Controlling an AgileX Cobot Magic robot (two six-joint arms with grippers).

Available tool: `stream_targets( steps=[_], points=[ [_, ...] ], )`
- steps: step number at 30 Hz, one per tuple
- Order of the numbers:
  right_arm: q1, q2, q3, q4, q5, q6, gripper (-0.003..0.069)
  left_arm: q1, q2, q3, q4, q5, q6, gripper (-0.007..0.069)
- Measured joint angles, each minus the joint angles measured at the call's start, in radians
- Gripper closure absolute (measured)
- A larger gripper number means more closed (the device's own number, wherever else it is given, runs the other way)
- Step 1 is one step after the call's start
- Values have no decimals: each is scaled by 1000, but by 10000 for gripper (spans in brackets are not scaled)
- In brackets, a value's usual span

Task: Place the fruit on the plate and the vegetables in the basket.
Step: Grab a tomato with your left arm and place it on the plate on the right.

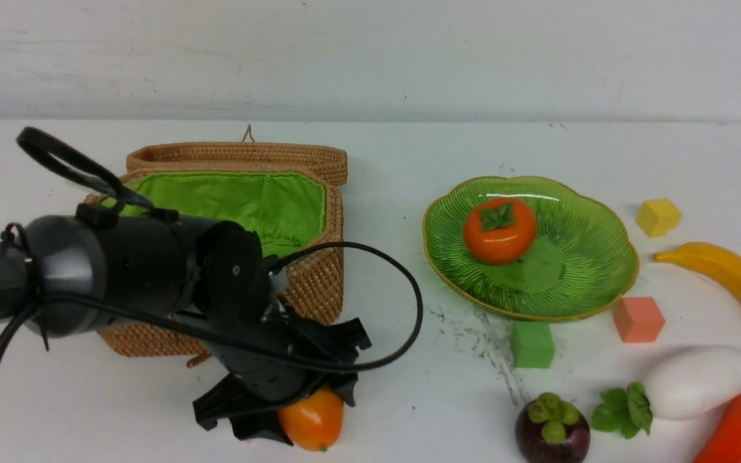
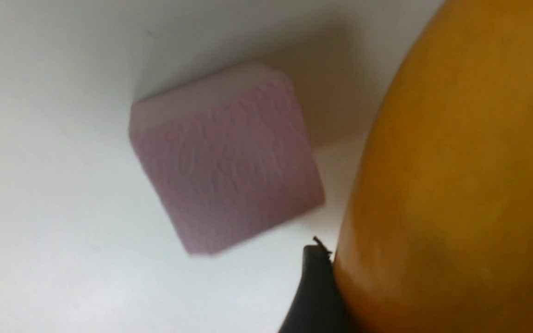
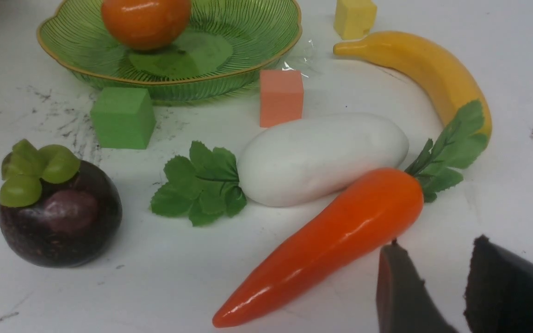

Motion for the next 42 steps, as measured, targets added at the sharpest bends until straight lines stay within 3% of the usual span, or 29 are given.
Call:
stream_targets(
  steps=[5,9,14,19,22,29,31,32,33,34,38,42],
  points=[
    [0,0,0,0,0,0,417,0,-56,0,-118,22,100,93],
    [0,0,0,0,0,0,417,-11,-93,0,-319,48,299,93],
    [0,0,0,0,0,0,417,-86,-102,-6,-484,28,484,93],
    [0,0,0,0,0,0,417,-152,-65,-125,-498,44,559,93],
    [0,0,0,0,0,0,417,-152,-6,-262,-440,63,557,93],
    [0,0,0,0,0,0,417,-152,223,-617,-237,78,427,93],
    [0,0,0,0,0,0,417,-152,294,-719,-174,66,350,93],
    [0,0,0,0,0,0,417,-152,372,-805,-100,62,243,93],
    [0,0,0,0,0,0,417,-152,380,-825,-92,62,230,93],
    [0,0,0,0,0,0,417,-152,443,-891,-33,67,124,93],
    [0,0,0,0,0,0,417,-152,567,-1029,80,104,-102,93],
    [0,0,0,0,0,0,417,-152,632,-1086,109,90,-193,91]
  ],
)
